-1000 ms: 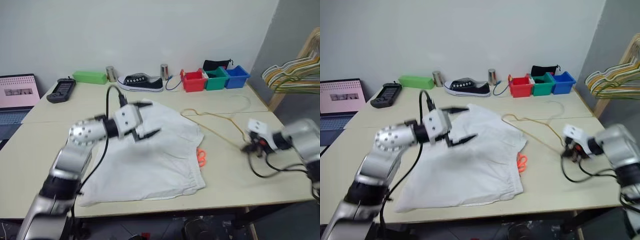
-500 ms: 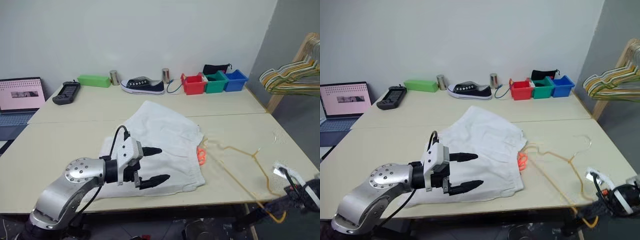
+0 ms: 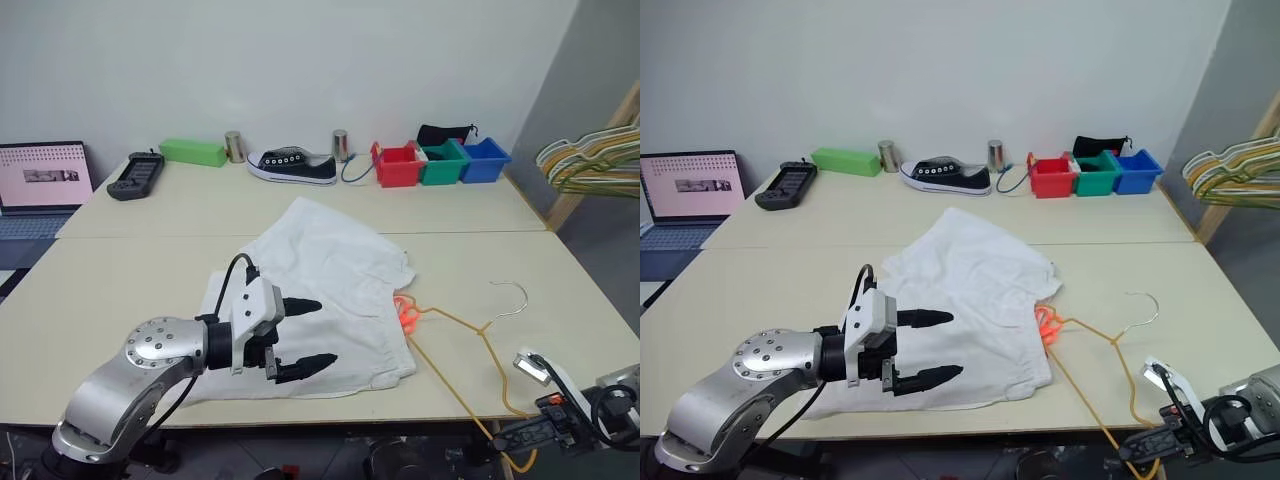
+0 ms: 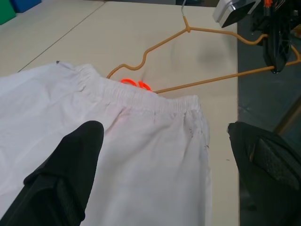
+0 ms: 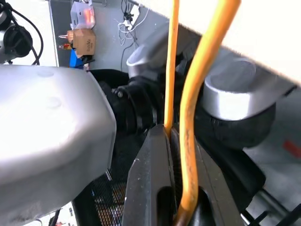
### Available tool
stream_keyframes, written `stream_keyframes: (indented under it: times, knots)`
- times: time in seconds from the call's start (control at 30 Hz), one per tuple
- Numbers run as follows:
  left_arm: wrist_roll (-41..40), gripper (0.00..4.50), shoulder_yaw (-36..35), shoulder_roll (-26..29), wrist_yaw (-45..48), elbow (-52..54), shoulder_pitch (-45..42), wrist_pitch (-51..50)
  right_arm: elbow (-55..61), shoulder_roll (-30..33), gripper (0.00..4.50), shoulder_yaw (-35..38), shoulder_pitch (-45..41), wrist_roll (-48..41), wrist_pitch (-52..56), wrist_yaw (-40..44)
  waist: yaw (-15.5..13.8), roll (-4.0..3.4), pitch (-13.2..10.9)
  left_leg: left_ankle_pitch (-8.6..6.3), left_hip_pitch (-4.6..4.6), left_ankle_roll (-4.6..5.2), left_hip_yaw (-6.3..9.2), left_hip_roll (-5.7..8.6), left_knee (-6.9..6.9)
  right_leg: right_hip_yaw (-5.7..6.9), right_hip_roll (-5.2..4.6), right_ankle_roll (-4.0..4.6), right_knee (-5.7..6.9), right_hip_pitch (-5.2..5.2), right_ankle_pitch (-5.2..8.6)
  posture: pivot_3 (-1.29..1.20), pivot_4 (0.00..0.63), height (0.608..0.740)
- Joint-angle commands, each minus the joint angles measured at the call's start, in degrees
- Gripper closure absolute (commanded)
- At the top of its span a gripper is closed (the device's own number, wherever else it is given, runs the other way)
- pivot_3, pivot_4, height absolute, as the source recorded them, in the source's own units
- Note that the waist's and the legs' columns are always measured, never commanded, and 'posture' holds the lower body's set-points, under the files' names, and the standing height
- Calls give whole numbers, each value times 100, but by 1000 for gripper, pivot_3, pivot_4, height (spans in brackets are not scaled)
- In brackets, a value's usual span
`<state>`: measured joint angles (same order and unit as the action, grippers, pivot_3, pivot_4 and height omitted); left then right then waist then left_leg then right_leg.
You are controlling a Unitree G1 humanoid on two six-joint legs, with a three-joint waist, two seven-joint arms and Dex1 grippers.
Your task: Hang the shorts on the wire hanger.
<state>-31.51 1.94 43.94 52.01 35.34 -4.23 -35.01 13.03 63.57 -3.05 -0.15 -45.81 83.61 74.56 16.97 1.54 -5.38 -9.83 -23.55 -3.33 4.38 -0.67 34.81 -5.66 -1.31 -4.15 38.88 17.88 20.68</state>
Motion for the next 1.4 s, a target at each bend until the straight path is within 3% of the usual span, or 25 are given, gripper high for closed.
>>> stream_keyframes:
  times: [0.03,0.5,0.73,1.1,1.4]
  knots:
    - [-4,9,-8,55,17,50,-98,35,-137,-32,4500,-73,-243,-196,128,-74,-36,-3,1,0,-24,1,0,-1,1,0,6,-21,1,25,-12,-228,51,740]
    - [33,9,-89,116,9,139,92,80,-615,176,4500,-610,-1143,-1049,889,41,-311,-29,-92,-22,-33,4,-6,-8,3,-5,16,-7,3,35,2,-200,82,740]
    - [-7,9,-155,186,3,134,39,62,-1565,-721,4500,-939,-1876,-1377,889,-681,-392,-17,-158,-23,-40,4,-7,-12,2,-5,22,-10,4,33,1,-187,72,740]
    - [69,9,-66,182,9,40,-91,130,-2890,-1282,4500,-871,-2901,-1379,889,-1167,-464,-26,-168,-23,-46,4,-9,-12,1,-6,22,-11,4,34,0,-183,63,740]
    - [82,9,-189,165,-123,182,158,156,-3095,-848,4500,-999,-2604,-2173,889,-1456,-583,-31,-172,-23,-64,4,-11,-11,2,-7,22,-12,7,36,-1,-163,59,740]
